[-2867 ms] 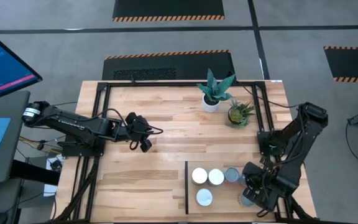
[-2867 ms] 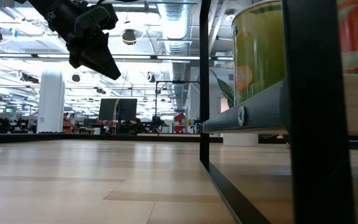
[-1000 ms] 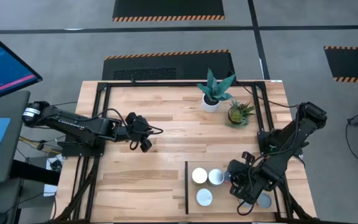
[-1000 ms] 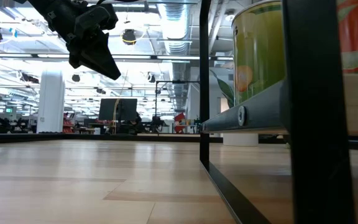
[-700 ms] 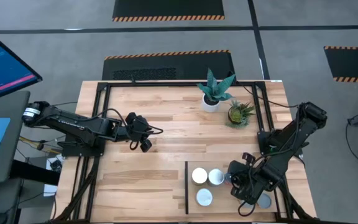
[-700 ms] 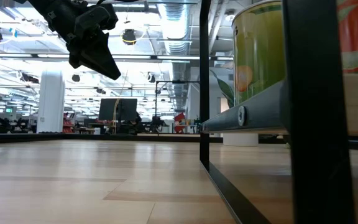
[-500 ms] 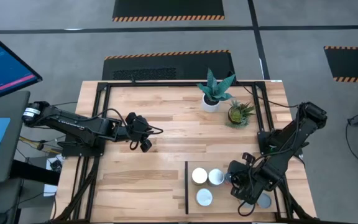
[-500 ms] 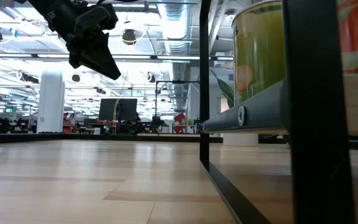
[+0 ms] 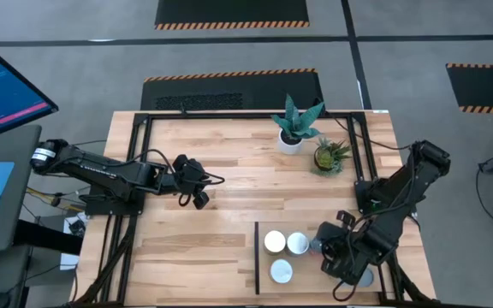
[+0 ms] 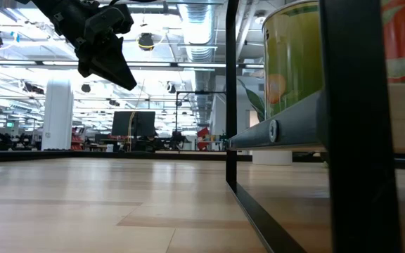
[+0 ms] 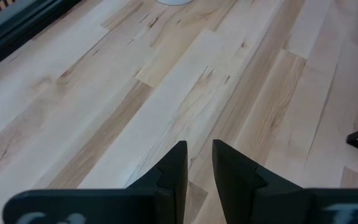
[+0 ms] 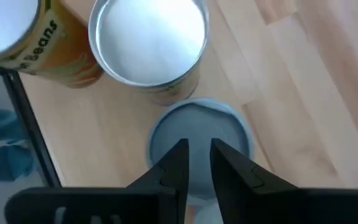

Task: Pick and place cans onto a shelf
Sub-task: Adjust the cans on the shelf

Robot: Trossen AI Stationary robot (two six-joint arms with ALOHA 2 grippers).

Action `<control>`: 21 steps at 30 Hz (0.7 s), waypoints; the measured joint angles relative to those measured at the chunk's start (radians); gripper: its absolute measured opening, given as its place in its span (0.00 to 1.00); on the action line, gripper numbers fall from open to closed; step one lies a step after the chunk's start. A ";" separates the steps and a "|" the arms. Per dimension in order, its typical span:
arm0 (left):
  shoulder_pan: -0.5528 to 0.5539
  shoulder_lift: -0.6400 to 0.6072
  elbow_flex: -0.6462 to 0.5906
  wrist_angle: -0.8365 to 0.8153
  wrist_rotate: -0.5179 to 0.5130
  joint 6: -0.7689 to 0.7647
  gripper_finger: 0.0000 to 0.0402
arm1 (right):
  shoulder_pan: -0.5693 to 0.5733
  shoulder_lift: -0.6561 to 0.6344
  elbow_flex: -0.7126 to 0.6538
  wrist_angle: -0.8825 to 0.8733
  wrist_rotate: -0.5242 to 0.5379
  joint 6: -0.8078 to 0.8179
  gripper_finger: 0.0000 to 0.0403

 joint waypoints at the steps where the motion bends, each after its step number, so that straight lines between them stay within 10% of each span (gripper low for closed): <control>1: 0.000 0.000 0.000 0.000 0.000 -0.001 0.15 | 0.000 0.000 0.009 -0.007 0.010 0.005 0.23; 21: 0.000 -0.013 0.059 0.028 0.104 -0.130 0.15 | -0.181 -0.002 0.636 -0.106 0.174 -0.415 0.23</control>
